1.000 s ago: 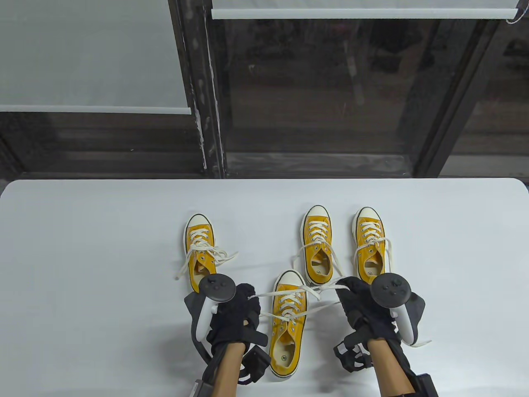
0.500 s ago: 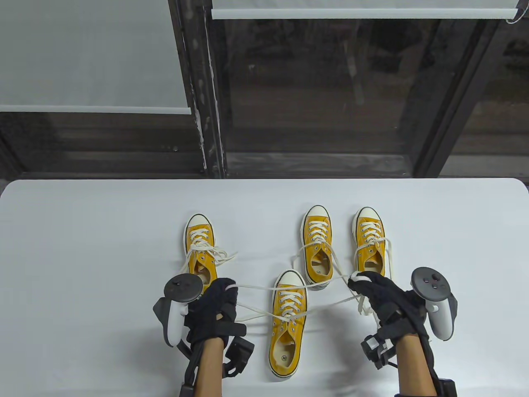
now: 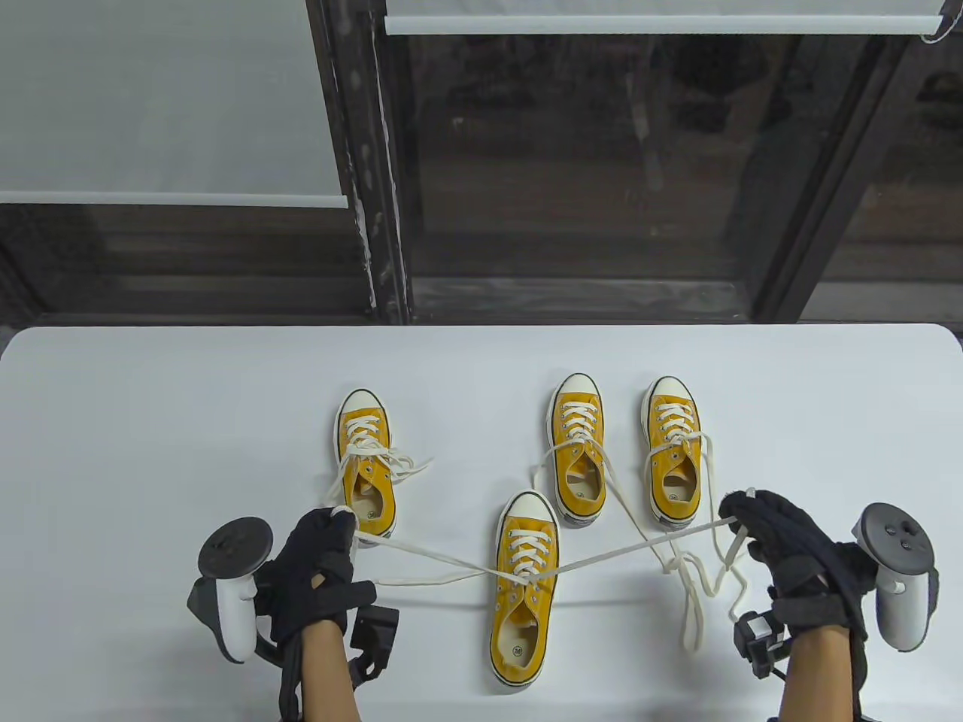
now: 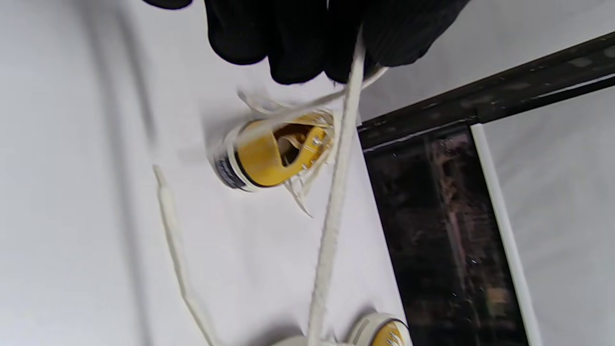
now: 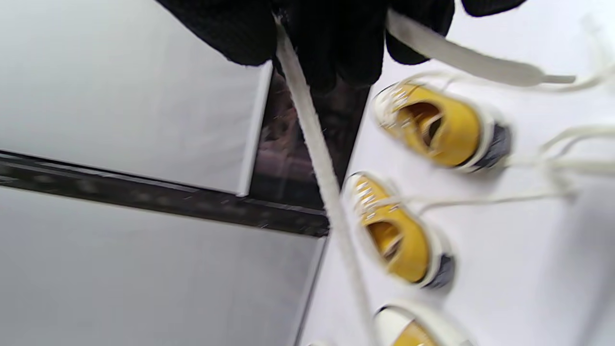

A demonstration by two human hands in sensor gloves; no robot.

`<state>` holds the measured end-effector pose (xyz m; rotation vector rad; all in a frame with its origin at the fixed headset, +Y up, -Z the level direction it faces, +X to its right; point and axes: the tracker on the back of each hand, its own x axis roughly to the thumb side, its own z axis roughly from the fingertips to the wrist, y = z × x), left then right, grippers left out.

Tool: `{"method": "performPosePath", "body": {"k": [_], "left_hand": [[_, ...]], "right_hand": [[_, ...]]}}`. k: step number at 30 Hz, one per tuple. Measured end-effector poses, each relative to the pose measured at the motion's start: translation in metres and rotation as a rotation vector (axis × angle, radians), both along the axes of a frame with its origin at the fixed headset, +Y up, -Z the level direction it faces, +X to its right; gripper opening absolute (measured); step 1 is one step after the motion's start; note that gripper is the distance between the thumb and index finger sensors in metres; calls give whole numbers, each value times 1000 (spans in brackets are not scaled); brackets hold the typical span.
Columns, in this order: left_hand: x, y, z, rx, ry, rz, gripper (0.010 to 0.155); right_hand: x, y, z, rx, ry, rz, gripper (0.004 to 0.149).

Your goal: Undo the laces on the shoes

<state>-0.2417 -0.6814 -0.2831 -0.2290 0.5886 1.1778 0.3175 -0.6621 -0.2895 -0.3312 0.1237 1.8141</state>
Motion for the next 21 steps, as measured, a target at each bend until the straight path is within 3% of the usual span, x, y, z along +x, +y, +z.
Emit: {"method": "performPosePath", "body": {"k": [7,9,11,13,18,21], "left_hand": [[-4,-19,-4,-192,70,-169,46],[1,-19,-5,-239,77,-280,61],[9,-14,-7,-252,74,-408,73],[19,-7,-10,-220,20,-482,76],[59,-5,-23,-114,-257,-427,68],[80,-13,-30,-92,-432,-295,66]], "right_hand": [[7,-32,-6,-297,-135,266,42],[8,-39,-7,-406,-154,414,49],[9,-40,-7,-425,-202,524,59],[10,-39,-6,-410,-217,564,65],[9,-35,-6,-378,-211,572,65],[13,-36,-4,-405,-231,556,64]]}}
